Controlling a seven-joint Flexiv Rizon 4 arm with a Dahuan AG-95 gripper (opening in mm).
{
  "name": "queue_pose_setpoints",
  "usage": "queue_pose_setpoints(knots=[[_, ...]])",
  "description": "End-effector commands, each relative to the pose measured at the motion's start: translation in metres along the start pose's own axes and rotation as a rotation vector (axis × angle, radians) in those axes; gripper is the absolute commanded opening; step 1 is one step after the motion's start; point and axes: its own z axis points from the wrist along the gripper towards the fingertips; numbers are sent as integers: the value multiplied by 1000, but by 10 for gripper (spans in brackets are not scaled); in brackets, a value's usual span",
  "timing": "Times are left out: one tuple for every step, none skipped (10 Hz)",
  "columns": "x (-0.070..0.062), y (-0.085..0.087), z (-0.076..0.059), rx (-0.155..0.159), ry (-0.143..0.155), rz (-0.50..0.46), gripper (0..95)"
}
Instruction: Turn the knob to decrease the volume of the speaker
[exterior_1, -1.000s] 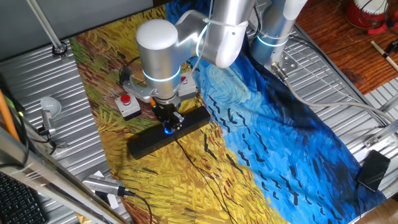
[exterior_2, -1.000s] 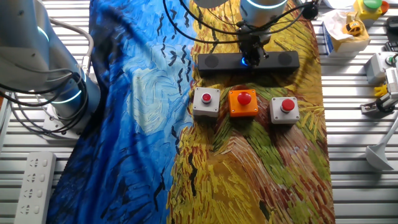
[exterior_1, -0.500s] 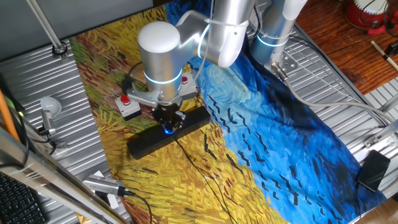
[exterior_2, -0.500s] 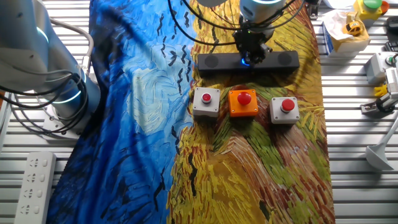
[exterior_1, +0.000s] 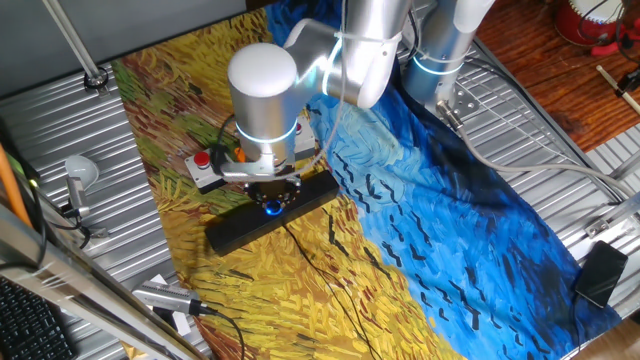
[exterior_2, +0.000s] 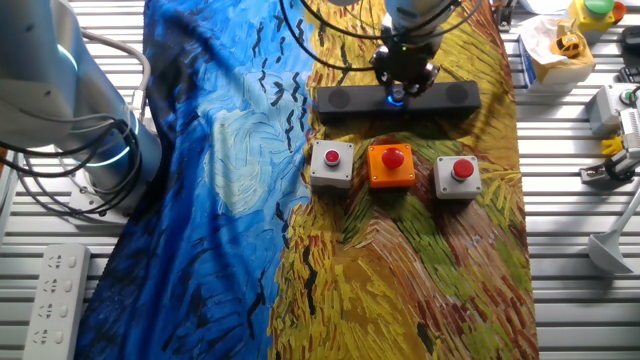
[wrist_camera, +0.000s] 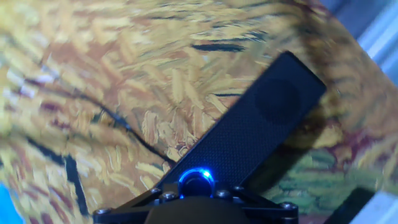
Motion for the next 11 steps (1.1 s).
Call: queue_pose_setpoints(knots=[[0,0,-2,14,40,-387,0],[0,0,-1,16,40,-442,0],[0,0,-1,21,40,-514,0],[0,0,-1,25,37,-568,0],[0,0,-1,32,36,-630,0],[0,0,-1,35,36,-697,0],[0,0,-1,41,36,-760,0],[0,0,-1,49,36,-800,0],[0,0,-1,63,39,-843,0],[0,0,-1,76,42,-872,0],[0,0,-1,84,45,-898,0]])
